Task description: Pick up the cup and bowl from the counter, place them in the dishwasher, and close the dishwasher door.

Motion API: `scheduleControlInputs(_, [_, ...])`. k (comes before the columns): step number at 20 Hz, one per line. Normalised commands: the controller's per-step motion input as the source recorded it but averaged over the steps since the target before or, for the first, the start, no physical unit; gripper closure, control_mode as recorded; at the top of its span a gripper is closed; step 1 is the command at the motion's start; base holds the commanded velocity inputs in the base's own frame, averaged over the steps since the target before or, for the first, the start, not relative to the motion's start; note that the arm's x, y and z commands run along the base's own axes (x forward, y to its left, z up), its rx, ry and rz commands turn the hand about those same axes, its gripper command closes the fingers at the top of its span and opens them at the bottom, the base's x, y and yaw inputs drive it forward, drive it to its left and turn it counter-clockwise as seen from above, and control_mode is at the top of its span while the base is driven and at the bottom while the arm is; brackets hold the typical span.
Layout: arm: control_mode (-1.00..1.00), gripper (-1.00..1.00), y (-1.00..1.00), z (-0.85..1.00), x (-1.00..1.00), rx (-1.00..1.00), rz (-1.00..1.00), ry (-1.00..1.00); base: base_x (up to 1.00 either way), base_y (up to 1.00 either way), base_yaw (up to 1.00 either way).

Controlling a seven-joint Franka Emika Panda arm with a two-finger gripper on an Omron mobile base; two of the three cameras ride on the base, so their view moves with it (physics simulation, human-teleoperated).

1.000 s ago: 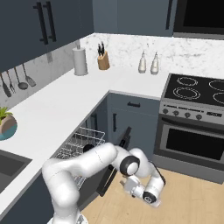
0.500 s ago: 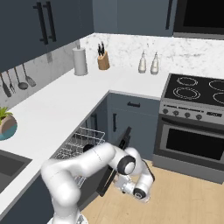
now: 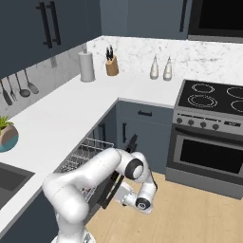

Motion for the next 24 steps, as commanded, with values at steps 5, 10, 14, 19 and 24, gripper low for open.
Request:
scheduleControlInputs(5, [-1.0,-1.0,0.98,0.84,-0.45,0.07,-0.05,-0.01,0.0,0.0,0.0])
scheduleControlInputs(10, [-1.0,-1.0,1.0,0.69,-0.23,0.0,-0.13,0.0,0.0,0.0,0.0])
scheduleControlInputs(14, [-1.0,-1.0,1.0,0.66,-0.11,-0.02,-0.14,0.0,0.0,0.0,0.0])
scheduleControlInputs(19, [-1.0,-1.0,1.0,0.57,-0.02,-0.11,-0.18,0.0,0.0,0.0,0.0])
scheduleControlInputs(24, [-1.0,-1.0,1.0,0.31,0.0,-0.21,-0.12,-0.03,0.0,0.0,0.0])
